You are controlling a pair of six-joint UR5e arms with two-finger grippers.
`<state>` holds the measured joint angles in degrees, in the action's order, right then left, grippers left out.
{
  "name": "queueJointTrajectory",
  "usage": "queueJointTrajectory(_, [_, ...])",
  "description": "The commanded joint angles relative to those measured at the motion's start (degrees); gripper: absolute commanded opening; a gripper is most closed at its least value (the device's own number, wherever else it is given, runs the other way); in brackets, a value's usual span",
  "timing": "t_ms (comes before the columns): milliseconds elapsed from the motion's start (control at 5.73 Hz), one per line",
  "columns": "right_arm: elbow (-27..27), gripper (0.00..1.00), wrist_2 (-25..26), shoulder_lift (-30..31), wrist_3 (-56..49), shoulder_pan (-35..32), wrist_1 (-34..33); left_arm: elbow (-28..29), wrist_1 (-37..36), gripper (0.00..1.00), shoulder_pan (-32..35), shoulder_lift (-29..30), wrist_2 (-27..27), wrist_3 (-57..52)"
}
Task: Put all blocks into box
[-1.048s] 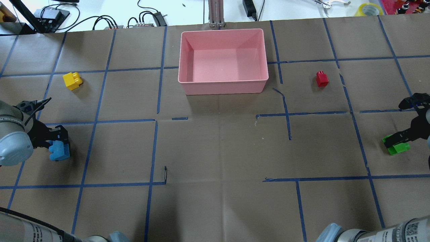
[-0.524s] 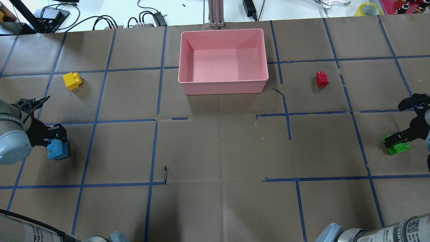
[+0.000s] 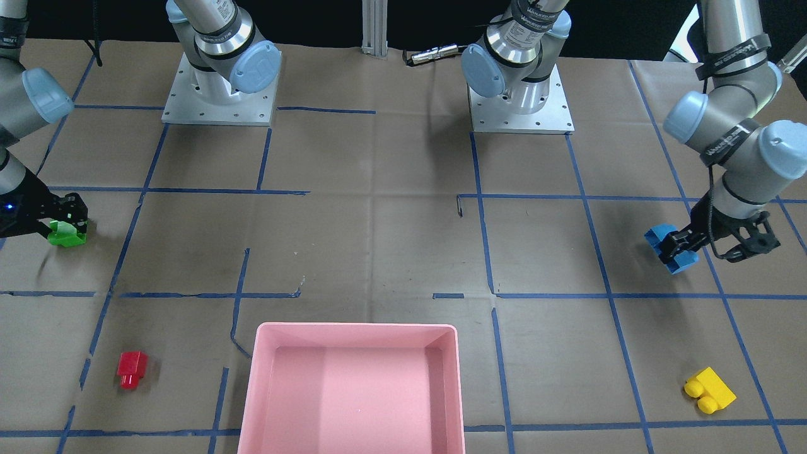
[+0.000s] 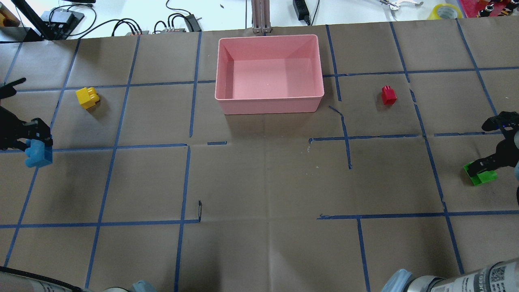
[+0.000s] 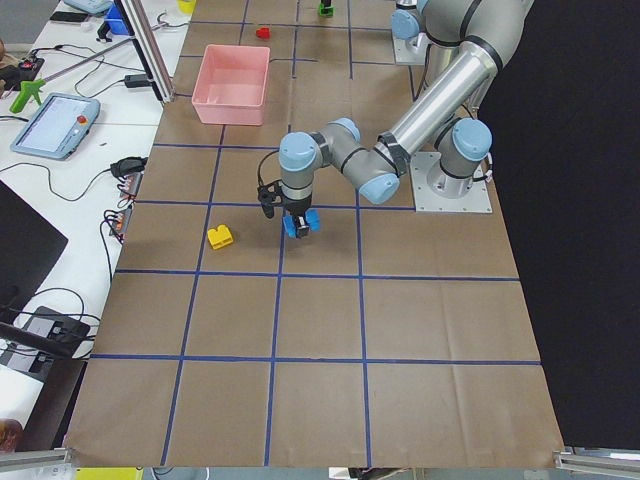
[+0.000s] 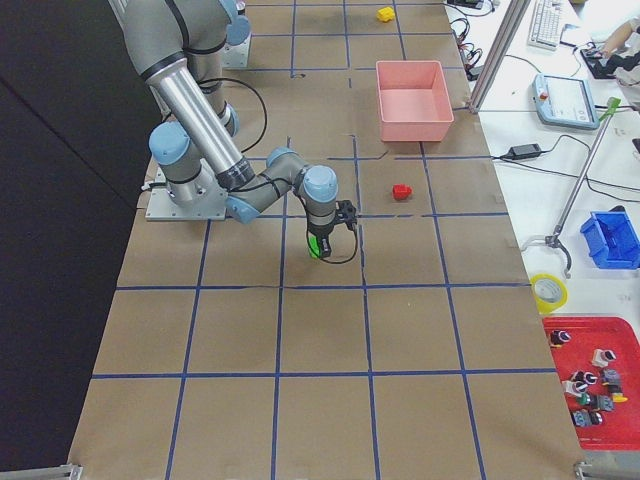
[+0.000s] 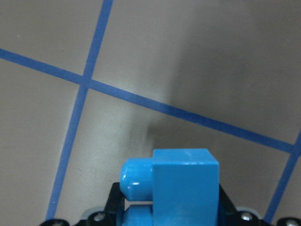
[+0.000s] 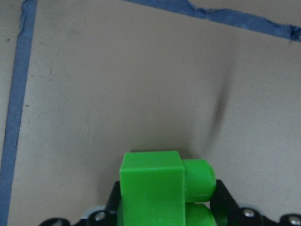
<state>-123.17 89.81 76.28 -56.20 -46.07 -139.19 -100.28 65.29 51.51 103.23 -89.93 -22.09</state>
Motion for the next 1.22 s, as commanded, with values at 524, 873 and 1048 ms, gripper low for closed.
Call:
queueJointTrajectory(524, [21.9,0.06,-16.4,10.2,18.9,-12.5,28.5,25.4,12.8,0.18,25.2,9.1,0.6,2.7])
queueJointTrajectory(873, [31.0,0.06,-26.1,3.5,32.9,-27.0,27.9,38.4,13.2,0.18,37.6,19.7,0.2,11.1])
queueJointTrajectory(1048, [33.4,0.04,-37.1,-3.1,36.0,-31.9,26.9,42.8,13.6,0.18,42.2,23.3,0.5,17.3])
